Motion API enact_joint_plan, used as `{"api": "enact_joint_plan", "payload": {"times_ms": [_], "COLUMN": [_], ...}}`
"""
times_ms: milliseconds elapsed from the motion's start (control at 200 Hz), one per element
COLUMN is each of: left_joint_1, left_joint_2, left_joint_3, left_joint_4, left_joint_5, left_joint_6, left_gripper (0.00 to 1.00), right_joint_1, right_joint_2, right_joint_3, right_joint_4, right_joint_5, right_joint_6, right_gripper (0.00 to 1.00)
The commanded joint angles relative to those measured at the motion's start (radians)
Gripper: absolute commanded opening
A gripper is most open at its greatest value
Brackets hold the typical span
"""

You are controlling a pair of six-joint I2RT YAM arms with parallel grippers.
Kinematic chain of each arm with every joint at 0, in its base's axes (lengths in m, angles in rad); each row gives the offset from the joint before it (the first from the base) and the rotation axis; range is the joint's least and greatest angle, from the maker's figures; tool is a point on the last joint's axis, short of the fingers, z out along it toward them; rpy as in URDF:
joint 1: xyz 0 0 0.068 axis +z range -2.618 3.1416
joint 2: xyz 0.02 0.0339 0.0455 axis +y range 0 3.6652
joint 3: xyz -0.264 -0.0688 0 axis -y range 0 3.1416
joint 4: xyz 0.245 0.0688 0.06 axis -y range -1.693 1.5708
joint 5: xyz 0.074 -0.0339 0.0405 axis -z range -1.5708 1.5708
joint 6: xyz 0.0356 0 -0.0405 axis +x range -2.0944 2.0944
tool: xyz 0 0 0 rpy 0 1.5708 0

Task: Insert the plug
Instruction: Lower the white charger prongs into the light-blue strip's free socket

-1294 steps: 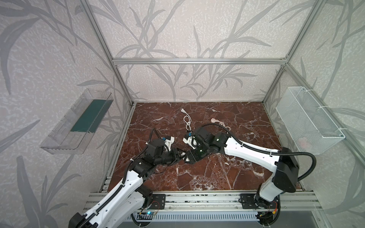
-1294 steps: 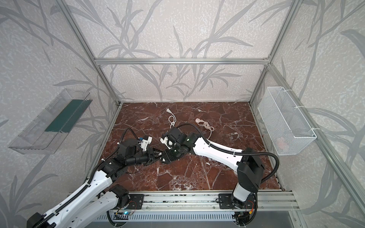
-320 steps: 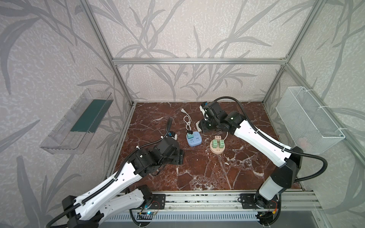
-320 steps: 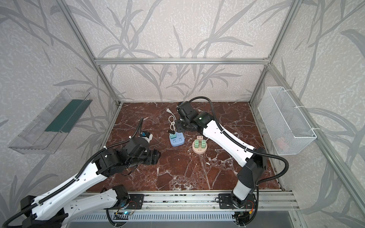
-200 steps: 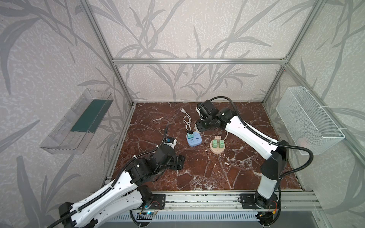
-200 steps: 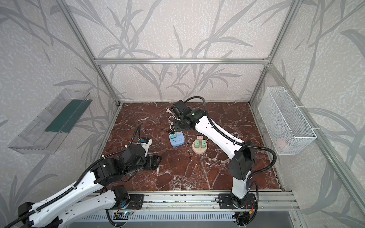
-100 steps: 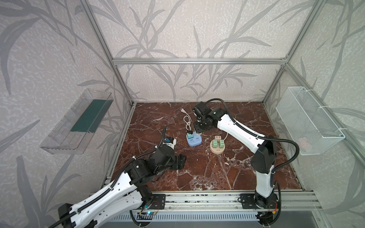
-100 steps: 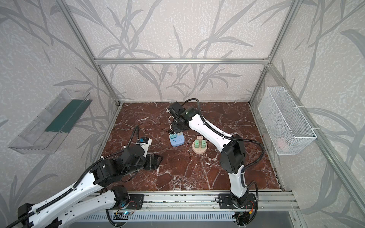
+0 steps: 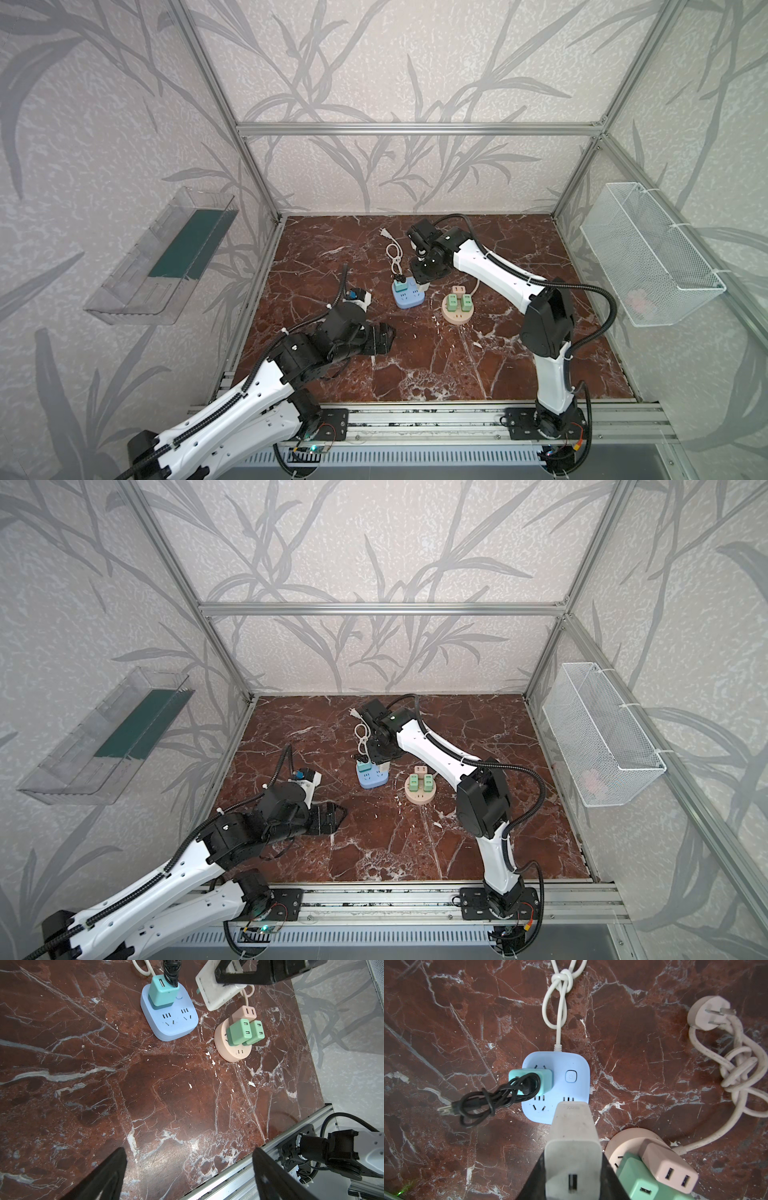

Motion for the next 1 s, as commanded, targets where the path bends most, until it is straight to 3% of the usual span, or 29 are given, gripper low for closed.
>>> {"api": "enact_joint_plan", "payload": {"times_ms": [0,995], "left_joint_1": [0.017,0.051], "left_joint_2": [-0.011,-0.007], "left_joint_3": [-0.009,-0.011], "left_joint_4": [0.011,0.018], "left_joint_5": [0.019,0.046], "left_joint_6": [-0.014,-0.008], "left_gripper": [0.92,0.92], "right_joint_1": [-0.009,-0.016], "right_joint_2": [0.018,0.08], "right_joint_3": [-0.022,-0.053], "right_joint_4": [0.018,0.064], "right_joint_5": [-0.026,-0.084], "right_joint_6": [0.004,0.016], "right_gripper": [0.0,0.0]}}
